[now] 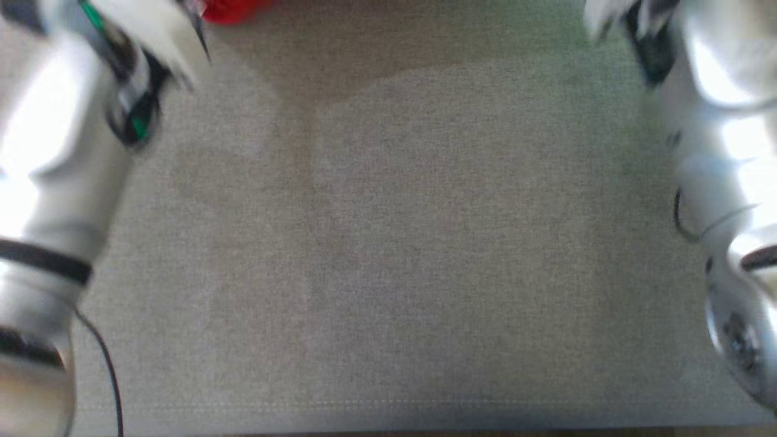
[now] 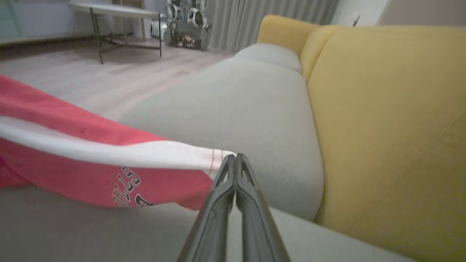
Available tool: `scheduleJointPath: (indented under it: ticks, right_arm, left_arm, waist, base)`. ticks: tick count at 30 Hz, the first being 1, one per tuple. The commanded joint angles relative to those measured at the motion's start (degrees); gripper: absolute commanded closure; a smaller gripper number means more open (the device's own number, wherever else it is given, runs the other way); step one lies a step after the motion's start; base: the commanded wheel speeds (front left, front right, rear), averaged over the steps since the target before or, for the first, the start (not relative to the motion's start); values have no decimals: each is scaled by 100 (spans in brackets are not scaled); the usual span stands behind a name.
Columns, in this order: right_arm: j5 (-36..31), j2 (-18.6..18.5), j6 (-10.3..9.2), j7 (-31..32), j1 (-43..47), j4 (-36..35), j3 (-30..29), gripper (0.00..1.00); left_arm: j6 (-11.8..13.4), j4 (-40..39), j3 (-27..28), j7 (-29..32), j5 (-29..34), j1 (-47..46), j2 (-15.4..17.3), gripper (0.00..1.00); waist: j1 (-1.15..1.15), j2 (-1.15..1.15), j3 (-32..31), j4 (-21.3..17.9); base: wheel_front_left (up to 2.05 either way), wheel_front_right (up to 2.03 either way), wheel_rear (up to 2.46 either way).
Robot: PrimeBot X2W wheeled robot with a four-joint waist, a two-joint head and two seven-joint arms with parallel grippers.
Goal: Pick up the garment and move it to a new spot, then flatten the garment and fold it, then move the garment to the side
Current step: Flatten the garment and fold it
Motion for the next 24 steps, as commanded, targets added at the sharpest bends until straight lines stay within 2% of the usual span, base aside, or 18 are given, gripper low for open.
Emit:
scheduleJointPath:
  ticks: [1,8,16,20,24]
  right_arm:
    - [14,169,11,-71,23,30,196,100]
    - [460,52,11,-96,685,692,900,100]
    - [1224,-168,11,310,1445,809,2048,100]
    - [1910,-482,11,844,1877,527,2760,100]
    - [2767,-1118,11,1563,2370,-198,3637,100]
  left_arm:
    - [-32,-112,-56,-99,-73,55,236,100]
    - [-34,-288,-1105,-196,-463,1077,511,100]
    - [-34,-557,-1855,-239,-607,1751,817,100]
    - [-35,-632,-2082,-255,-601,2004,917,100]
    - [-28,-721,-2242,-238,-566,2221,929,100]
  waist:
    - [0,0,-52,10]
    - [0,0,-502,22]
    - [0,0,-1153,-2]
    - [0,0,-1492,-31]
    - [0,0,-1782,-11]
  base:
    - [0,0,0]
    - [0,0,0]
    - [0,0,0]
    - [0,0,0]
    - [0,0,0]
